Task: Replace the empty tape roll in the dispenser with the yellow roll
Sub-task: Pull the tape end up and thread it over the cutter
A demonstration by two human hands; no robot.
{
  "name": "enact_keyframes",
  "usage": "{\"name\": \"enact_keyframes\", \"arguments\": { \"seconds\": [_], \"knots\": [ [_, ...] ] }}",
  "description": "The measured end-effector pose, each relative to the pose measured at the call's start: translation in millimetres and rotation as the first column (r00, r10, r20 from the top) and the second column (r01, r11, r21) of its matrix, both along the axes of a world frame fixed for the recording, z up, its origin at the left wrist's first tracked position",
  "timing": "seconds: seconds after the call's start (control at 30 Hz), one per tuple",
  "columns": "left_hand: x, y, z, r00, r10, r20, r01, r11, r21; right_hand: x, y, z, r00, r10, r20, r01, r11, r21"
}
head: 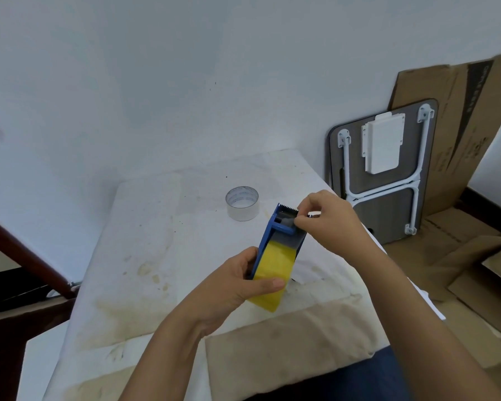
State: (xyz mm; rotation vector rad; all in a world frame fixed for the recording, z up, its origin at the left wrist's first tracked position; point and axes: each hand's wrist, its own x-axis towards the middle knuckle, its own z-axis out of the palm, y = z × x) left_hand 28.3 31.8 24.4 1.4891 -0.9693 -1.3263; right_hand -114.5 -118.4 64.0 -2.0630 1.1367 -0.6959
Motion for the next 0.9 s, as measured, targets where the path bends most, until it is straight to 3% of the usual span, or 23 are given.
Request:
{"name": "enact_keyframes", "arguments": {
  "seconds": [0.17,0.37,0.63,0.9],
  "knots": [
    [1.2,-3.0,0.4,1.0,-0.011,-0.014,0.011,1.0,0.005,2.1,-2.1,0.9,0.999,0.003,0.036,-0.005,0.999,0.052],
    [5.1,1.3,1.5,0.999,-0.047,-0.006,0.047,0.999,0.026,0.9,-4.9,3.0,0.998,-0.03,0.063,0.031,0.999,-0.013],
    [3.6,-9.6,0.6,0.98,0.154,-0.13,-0.144,0.986,0.081,12.6,10.5,11.6,0.993,0.054,0.101,-0.054,0.999,0.003],
    [2.7,-14.8,-0.2,0.972,0.099,-0.213,-0.083,0.993,0.086,13.9,18.7,28.2,0.977,0.183,-0.112,-0.186,0.982,-0.019]
  ]
}}
